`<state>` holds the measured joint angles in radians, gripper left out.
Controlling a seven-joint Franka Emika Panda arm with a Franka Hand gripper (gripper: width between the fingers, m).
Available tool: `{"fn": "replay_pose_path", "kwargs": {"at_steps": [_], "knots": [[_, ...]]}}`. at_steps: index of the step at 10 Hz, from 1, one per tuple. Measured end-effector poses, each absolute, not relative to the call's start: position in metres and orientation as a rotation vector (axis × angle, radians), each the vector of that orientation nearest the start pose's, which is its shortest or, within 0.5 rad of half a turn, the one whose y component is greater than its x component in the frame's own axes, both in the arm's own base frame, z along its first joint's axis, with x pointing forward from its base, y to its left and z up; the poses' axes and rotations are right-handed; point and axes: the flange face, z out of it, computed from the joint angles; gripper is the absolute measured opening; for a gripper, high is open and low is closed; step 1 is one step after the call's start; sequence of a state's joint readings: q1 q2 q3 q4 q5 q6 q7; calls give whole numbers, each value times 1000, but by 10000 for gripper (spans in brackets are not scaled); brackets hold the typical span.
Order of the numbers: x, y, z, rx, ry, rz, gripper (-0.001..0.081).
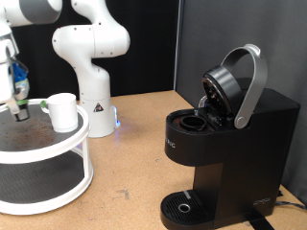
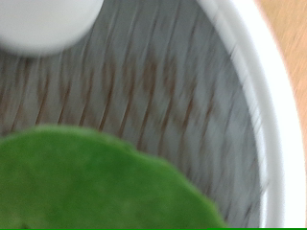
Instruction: Make a cup of coffee with the keurig machine
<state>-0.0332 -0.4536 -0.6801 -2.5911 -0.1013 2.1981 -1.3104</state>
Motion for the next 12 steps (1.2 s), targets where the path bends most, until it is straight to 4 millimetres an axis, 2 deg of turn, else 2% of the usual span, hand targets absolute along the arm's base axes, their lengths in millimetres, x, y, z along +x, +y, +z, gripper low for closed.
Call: {"fn": "replay_pose_path", "kwargs": {"at_steps": [3,5,9,12], "knots": [[341,-228,394,-2706,-1035,-339,470],[361,-203,404,-2729,-996,-353,470],[368,-191,407,-2727,-916,-383,470],[391,-158,427,-2627,-909,-480,470]]}}
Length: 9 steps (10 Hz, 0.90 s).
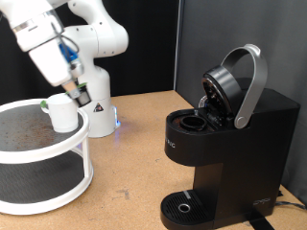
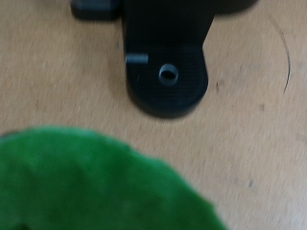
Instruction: Make a cup of coffee with the keurig machine
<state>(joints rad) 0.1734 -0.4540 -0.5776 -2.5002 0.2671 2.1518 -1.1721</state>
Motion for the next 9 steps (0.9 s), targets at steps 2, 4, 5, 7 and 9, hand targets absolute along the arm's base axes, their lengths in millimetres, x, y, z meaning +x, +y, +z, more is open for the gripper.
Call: {"fn": "replay_pose_path", "kwargs": {"at_steps": [2,4,5,7,9], "knots": [[405,-134,441,-2581,-903,-516,470],[418,-109,454,-2612,-848,-526,470],[423,-102,457,-2638,-809,-514,470],[423,-101,457,-2589,-812,-553,470],[429,-83,467,-2470,-797,-604,470]]}}
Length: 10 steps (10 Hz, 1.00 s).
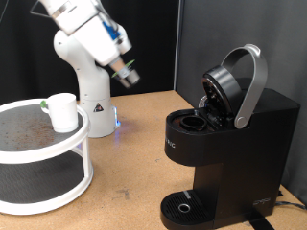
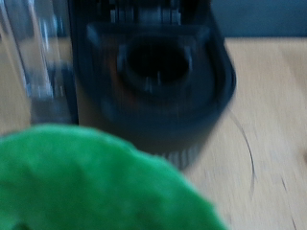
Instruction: Make a cup of coffee with the keurig machine
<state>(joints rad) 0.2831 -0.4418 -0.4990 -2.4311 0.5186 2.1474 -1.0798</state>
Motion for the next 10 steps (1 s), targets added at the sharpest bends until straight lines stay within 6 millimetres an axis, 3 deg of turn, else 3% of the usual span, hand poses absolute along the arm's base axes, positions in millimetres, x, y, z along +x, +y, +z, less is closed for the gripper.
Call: {"fn": "replay_pose_path", "kwargs": {"at_steps": [3,6,10], "knots": [[440,-47,495,-2405,-875,-590,470],[453,-14,518,-2448,-858,-580,470],[470,13,519,-2494,-867,-529,469]]}}
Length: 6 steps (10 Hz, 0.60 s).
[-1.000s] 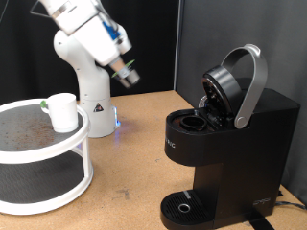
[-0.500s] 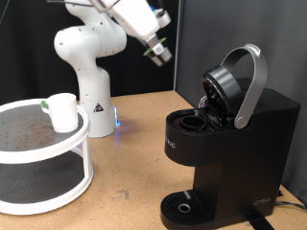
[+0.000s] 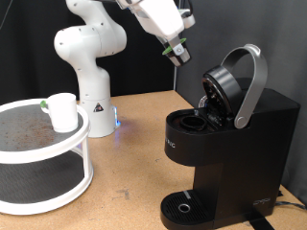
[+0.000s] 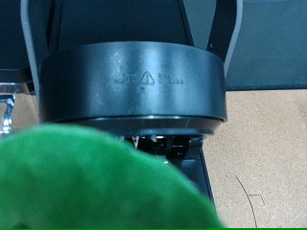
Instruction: Make a cup of coffee with the keurig machine
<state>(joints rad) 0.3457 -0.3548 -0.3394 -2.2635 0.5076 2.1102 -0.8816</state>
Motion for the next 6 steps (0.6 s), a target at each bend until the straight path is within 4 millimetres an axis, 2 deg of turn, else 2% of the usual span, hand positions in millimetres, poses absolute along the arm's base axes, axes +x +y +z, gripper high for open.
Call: {"fn": "replay_pose_path", "kwargs": {"at_steps": [3,6], "knots": [[472,15,516,-2494,-882,-521,469],[475,26,497,-2569,-942,-442,469]]}}
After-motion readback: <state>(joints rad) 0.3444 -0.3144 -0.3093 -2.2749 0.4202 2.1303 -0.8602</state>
